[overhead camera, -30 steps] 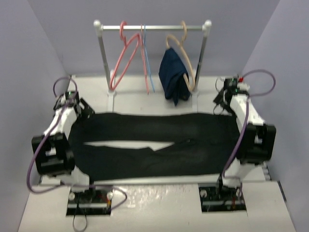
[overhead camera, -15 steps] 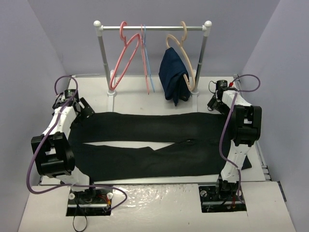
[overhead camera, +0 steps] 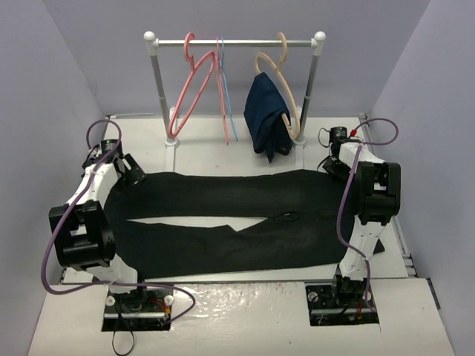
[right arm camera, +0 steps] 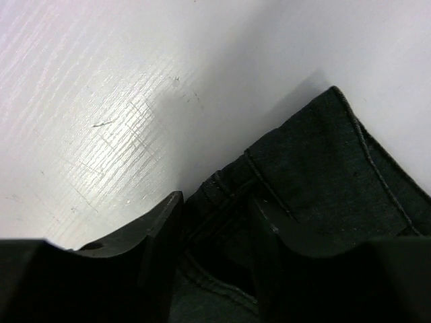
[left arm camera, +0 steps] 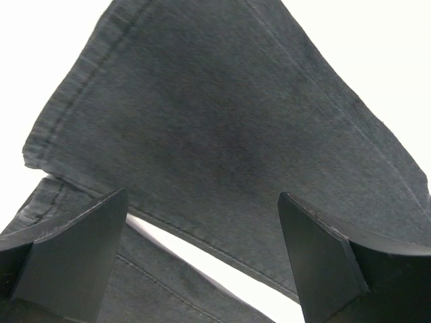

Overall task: Place the trousers on the hanger
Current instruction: Fold the trousers at the center of the board.

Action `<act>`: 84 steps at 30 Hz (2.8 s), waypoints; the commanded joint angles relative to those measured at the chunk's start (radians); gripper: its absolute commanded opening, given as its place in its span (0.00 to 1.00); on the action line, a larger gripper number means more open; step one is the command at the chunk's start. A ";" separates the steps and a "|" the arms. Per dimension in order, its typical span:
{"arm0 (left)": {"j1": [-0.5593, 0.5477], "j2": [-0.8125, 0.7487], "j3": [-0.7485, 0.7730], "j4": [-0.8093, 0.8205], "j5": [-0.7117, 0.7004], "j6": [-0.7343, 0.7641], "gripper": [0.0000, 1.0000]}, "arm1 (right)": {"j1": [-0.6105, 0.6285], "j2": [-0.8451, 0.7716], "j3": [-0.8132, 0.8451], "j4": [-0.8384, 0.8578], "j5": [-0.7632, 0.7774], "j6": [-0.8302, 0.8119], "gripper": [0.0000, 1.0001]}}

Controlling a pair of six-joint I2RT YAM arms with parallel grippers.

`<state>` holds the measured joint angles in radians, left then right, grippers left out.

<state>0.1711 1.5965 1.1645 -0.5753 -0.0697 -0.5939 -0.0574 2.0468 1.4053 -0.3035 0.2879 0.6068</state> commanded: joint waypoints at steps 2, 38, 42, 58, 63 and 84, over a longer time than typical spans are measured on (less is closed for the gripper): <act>0.010 0.047 0.112 0.007 0.037 -0.080 0.91 | 0.011 0.008 -0.029 -0.077 -0.012 0.018 0.18; 0.001 0.575 0.712 -0.380 -0.086 -0.461 0.87 | 0.131 -0.072 -0.153 0.024 -0.001 0.017 0.00; 0.001 0.622 0.771 -0.417 -0.094 -0.454 0.84 | 0.129 -0.074 -0.157 0.033 -0.001 0.008 0.00; -0.001 0.682 0.726 -0.444 -0.082 -0.464 0.28 | 0.109 -0.115 -0.191 0.057 -0.027 0.008 0.00; -0.002 0.648 0.663 -0.411 -0.071 -0.460 0.00 | 0.087 -0.148 -0.170 0.057 -0.033 0.015 0.00; 0.065 0.478 0.856 -0.203 0.061 -0.390 0.00 | -0.057 -0.179 0.167 0.054 -0.131 -0.014 0.00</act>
<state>0.2045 2.1836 1.9312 -0.8527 -0.0307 -1.0040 -0.0939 1.9385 1.4596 -0.2786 0.1517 0.6071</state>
